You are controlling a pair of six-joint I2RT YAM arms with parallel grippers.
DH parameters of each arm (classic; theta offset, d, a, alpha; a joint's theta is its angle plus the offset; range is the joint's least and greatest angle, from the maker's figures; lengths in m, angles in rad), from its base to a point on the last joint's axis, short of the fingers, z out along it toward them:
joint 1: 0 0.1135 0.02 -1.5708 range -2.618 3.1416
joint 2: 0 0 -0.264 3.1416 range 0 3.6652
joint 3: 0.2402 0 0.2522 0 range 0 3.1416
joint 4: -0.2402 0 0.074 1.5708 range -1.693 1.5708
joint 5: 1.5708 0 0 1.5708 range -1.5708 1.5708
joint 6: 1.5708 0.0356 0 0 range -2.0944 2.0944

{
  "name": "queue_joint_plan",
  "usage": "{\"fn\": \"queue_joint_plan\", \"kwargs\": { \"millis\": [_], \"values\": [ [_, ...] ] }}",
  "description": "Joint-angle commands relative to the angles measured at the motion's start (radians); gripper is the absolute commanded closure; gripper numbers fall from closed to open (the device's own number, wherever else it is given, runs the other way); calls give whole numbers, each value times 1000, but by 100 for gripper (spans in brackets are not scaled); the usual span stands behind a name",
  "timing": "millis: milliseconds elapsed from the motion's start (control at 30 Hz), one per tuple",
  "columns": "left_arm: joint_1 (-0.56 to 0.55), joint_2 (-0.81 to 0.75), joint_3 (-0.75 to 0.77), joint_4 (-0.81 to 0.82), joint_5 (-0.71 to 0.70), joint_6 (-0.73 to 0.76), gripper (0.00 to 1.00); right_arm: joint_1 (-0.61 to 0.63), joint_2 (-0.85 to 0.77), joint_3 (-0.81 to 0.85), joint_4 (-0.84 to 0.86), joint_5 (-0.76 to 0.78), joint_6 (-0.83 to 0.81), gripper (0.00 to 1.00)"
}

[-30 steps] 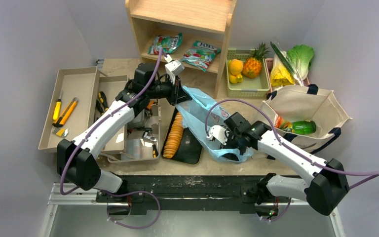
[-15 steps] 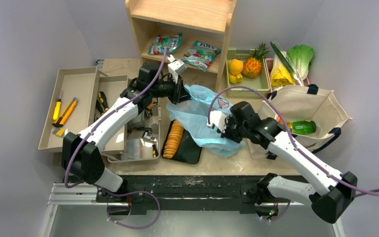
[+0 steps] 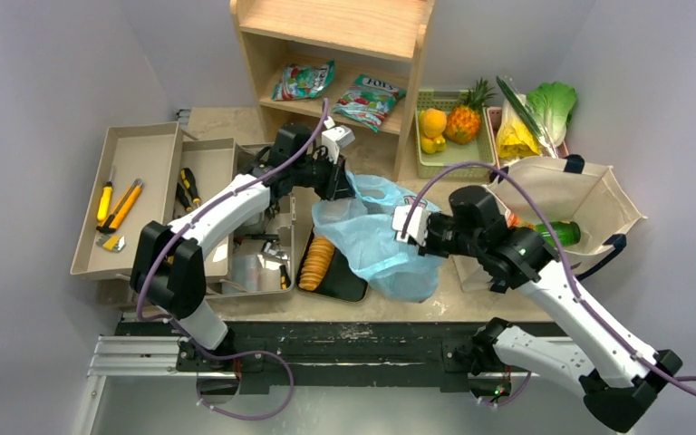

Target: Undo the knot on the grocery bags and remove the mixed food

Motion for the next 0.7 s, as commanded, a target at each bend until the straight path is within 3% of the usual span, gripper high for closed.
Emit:
{"fn": "queue_joint_plan", "kwargs": {
  "millis": [0,133,367,500,667],
  "values": [
    [-4,-20,-2,21,-17,20,100,-2,-3,-91,-169,-26,-194,100],
    [-4,-55,-33,75,-12,6,100,-2,8,-89,-249,-27,-288,100],
    [-4,-128,-66,241,-9,-52,100,-28,-28,-9,-180,123,-321,100],
    [-5,-147,-73,311,1,-43,100,-29,-17,72,-290,75,-297,100],
    [-33,-149,-134,292,31,66,100,-28,-36,-60,-399,0,-296,100]
  ]
}}
